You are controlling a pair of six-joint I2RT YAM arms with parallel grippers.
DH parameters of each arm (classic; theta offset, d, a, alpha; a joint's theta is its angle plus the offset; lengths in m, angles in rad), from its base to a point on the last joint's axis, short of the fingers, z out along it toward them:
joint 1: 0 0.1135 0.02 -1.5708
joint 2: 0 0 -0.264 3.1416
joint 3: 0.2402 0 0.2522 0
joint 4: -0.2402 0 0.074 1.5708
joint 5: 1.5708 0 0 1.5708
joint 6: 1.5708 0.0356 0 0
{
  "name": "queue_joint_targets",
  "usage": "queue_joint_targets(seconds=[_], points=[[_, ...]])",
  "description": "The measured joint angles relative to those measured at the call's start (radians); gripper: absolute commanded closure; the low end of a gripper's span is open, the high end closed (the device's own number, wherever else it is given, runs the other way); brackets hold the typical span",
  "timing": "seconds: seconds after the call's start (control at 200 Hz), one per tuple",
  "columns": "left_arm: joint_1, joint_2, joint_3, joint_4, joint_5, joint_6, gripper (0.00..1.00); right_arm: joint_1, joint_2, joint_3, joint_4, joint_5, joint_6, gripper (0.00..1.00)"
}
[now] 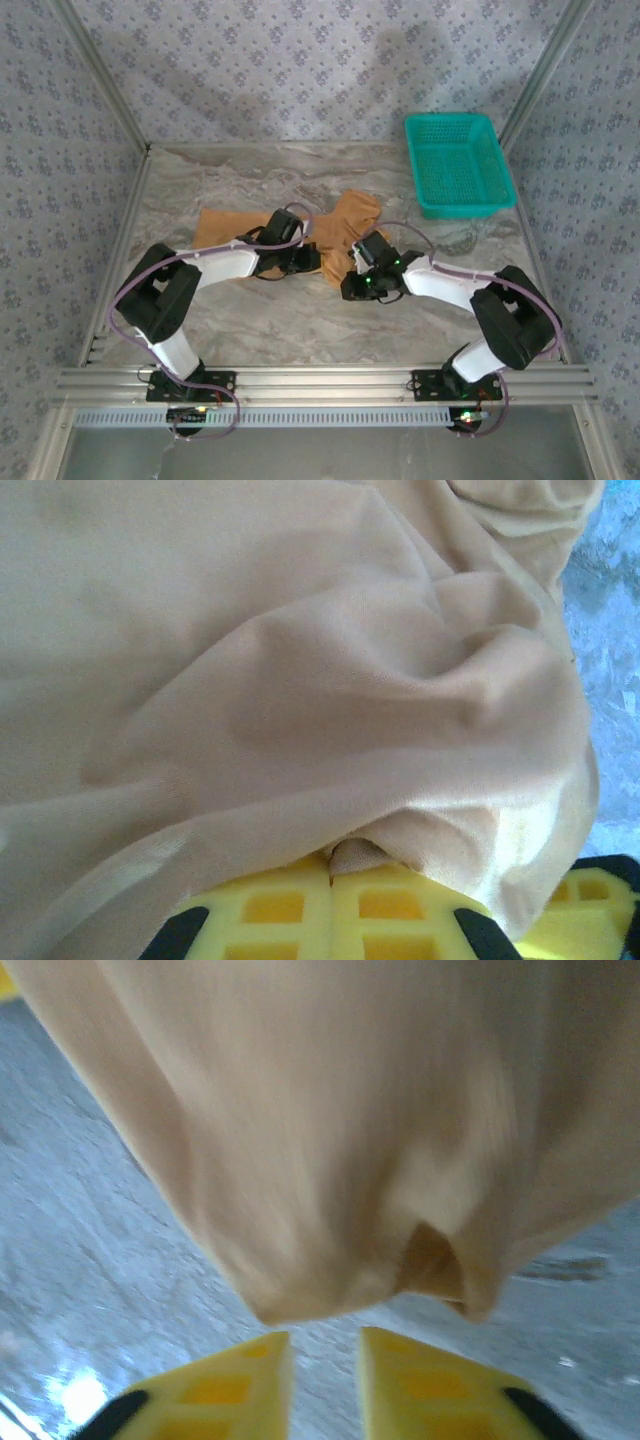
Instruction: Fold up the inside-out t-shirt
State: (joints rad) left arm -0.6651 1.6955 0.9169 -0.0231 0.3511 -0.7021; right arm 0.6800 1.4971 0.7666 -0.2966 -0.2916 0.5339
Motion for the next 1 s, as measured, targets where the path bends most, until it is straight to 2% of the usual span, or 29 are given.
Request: queue_joint_targets(seconds=[0.105, 0.2, 0.365, 0.52, 0.585, 0.67, 0.71, 1.004], points=[[-0.003, -0.004, 0.0, -0.002, -0.008, 0.0, 1.0, 0.0, -0.018, 0.066, -0.073, 0.05, -0.009, 0.56], [-0.01, -0.013, -0.003, -0.002, -0.014, 0.0, 1.0, 0.005, -0.046, 0.134, -0.12, 0.095, -0.031, 0.51], [-0.016, -0.021, -0.004, -0.002, -0.023, 0.001, 1.0, 0.021, -0.035, 0.217, -0.155, 0.156, -0.074, 0.48], [-0.016, -0.026, -0.005, -0.004, -0.026, 0.001, 1.0, 0.023, 0.069, 0.27, -0.161, 0.177, -0.103, 0.48], [-0.016, -0.039, -0.01, -0.006, -0.026, 0.001, 1.0, 0.023, 0.116, 0.286, -0.161, 0.182, -0.109, 0.56], [-0.016, -0.065, -0.019, -0.01, -0.03, 0.001, 1.0, 0.021, 0.16, 0.306, -0.161, 0.185, -0.12, 0.89], [-0.016, -0.078, -0.024, -0.01, -0.033, 0.002, 1.0, 0.017, 0.174, 0.316, -0.163, 0.185, -0.119, 1.0], [-0.004, -0.144, -0.083, -0.028, -0.052, 0.035, 1.0, -0.122, 0.133, 0.345, -0.16, 0.141, -0.115, 1.0]])
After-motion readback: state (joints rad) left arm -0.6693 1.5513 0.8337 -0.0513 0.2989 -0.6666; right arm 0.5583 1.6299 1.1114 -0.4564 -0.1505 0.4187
